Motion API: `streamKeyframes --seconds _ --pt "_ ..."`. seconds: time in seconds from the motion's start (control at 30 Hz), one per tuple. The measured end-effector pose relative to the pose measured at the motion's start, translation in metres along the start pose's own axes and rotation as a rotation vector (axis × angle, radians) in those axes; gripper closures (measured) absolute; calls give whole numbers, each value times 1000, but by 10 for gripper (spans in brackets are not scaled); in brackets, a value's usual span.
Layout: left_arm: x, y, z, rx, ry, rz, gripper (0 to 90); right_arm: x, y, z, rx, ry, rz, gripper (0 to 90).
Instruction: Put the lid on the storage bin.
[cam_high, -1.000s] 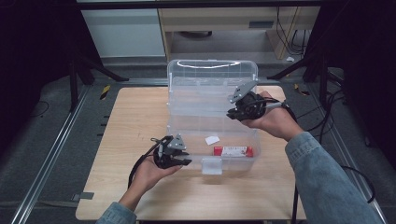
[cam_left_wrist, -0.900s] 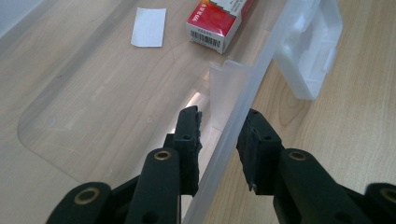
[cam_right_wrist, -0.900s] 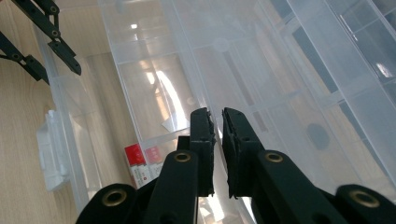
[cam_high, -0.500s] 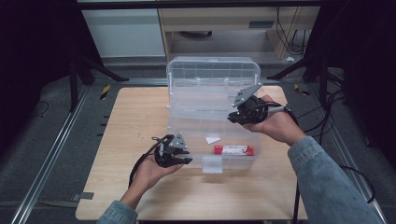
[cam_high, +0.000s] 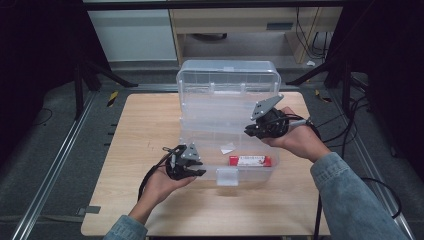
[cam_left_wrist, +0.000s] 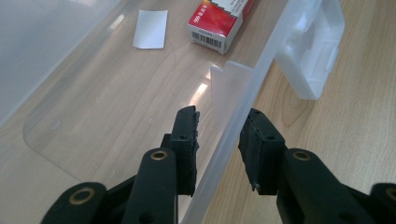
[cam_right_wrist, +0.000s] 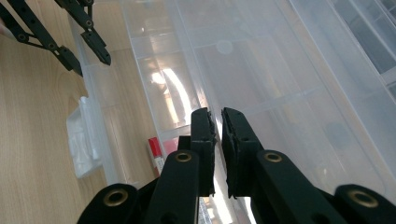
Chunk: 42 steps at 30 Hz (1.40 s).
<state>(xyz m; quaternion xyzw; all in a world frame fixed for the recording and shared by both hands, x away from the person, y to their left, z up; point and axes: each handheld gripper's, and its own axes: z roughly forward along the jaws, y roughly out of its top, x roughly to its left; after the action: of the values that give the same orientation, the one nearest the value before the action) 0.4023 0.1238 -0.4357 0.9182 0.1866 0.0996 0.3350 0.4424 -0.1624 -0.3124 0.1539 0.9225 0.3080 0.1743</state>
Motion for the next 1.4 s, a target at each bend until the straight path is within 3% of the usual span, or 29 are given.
streamKeyframes --seconds 0.77,1.2,1.33,1.4 --pt "-1 0 2 -1 4 14 653 8 -11 -1 -20 28 16 831" --pt "-1 -2 1 1 12 -5 640 17 -18 1 -19 43 11 830" --pt "-3 -3 0 14 29 -6 586 16 -18 0 -22 42 14 831" --pt "-3 -4 -5 -6 21 -22 555 15 -18 0 -25 47 14 831"
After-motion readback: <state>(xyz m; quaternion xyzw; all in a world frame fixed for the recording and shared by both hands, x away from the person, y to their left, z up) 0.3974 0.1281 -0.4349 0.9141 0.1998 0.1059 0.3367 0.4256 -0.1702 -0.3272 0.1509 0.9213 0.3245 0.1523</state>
